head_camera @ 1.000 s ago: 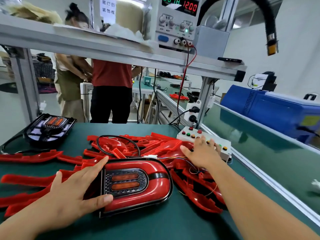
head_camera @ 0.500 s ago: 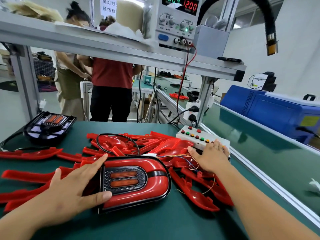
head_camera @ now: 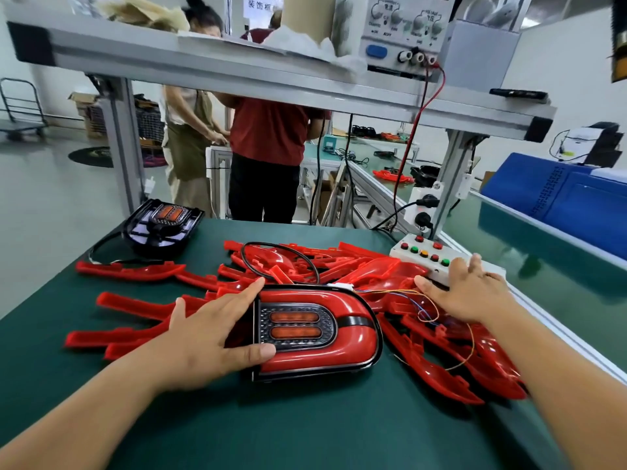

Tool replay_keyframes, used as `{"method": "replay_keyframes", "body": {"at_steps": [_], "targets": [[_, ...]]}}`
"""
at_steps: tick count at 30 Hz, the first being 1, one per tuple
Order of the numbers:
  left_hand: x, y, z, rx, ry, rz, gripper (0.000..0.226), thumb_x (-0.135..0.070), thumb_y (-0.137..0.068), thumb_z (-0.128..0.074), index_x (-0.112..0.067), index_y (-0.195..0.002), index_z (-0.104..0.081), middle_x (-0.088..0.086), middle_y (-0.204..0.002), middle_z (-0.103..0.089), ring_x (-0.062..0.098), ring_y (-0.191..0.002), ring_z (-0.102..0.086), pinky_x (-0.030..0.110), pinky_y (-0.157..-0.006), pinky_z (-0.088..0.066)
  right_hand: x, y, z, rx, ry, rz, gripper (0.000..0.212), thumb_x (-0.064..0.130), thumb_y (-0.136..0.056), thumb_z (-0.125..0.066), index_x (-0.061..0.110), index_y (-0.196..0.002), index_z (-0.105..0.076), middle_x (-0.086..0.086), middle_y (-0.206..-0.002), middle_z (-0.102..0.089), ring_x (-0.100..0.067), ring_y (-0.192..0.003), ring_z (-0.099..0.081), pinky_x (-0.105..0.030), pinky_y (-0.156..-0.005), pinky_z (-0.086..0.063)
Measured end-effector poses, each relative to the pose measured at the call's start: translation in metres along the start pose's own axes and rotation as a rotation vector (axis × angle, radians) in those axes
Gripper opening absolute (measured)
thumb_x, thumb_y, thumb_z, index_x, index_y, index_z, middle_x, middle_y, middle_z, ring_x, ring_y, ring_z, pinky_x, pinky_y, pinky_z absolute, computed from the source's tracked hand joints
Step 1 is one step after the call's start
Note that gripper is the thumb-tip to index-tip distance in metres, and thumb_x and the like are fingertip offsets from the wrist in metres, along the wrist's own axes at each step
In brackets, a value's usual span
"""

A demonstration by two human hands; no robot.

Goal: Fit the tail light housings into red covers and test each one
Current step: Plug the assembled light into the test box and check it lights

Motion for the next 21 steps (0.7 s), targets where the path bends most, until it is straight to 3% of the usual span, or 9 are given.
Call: {"method": "replay_keyframes", "body": {"at_steps": [4,7,12,15,21], "targets": [[0.0,0.001,0.0,0.005,0.009,-0.007,0.09,-0.092,-0.063,-0.027,-0.064,-0.127,0.029,-0.034,-0.143,0.004,0.005,-0.148,-0.003,0.053,-0.112,0.021,0.001,0.0,0.0,-0.007,0.0,0.041,0.125,0.094,-0.052,0.005,0.012,-0.141,-0.027,-0.02,-0.156,-0.02,-0.039,-0.137,-0.037,-0.046,-0.112,-0.026],[0.0,0.001,0.0,-0.003,0.0,0.001,0.091,-0.093,-0.062,-0.025,-0.063,-0.128,0.03,-0.029,-0.153,0.003,0.006,-0.149,-0.003,0.054,-0.112,0.021,-0.001,0.004,-0.002,-0.028,-0.034,0.024,0.125,0.092,-0.054,0.005,0.009,-0.141,-0.029,-0.02,-0.156,-0.022,-0.036,-0.142,-0.029,-0.045,-0.117,-0.02],[0.0,0.001,0.0,0.004,0.001,0.006,0.092,-0.098,-0.056,-0.021,-0.065,-0.125,0.031,-0.023,-0.16,0.001,0.006,-0.149,-0.002,0.054,-0.112,0.021,-0.014,0.007,-0.001,-0.054,-0.037,-0.066,0.123,0.093,-0.058,0.004,0.007,-0.134,-0.038,-0.023,-0.144,-0.045,-0.035,-0.142,-0.028,-0.043,-0.119,-0.011],[0.001,0.001,0.0,0.002,-0.009,0.005,0.089,-0.095,-0.061,-0.024,-0.065,-0.125,0.032,-0.027,-0.156,0.002,0.006,-0.149,-0.002,0.055,-0.112,0.021,-0.015,0.007,-0.006,-0.045,-0.027,-0.065,0.122,0.092,-0.062,0.001,0.004,-0.135,-0.039,-0.023,-0.146,-0.041,-0.034,-0.146,-0.021,-0.044,-0.12,-0.008],[0.0,0.001,0.0,0.004,0.0,-0.002,0.097,-0.104,-0.047,-0.015,-0.066,-0.123,0.033,-0.029,-0.154,0.001,0.006,-0.149,-0.003,0.054,-0.111,0.021,-0.016,0.009,-0.015,-0.046,-0.011,-0.046,0.126,0.092,-0.062,0.001,0.003,-0.146,-0.028,-0.019,-0.157,-0.026,-0.03,-0.15,-0.007,-0.045,-0.12,0.0]]}}
Point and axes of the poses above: each hand's wrist, its own y-axis away from the middle knuckle, its own z-axis out of the back of the hand, x = y × z, the point moved 7 cm from there along -y, towards the middle knuckle
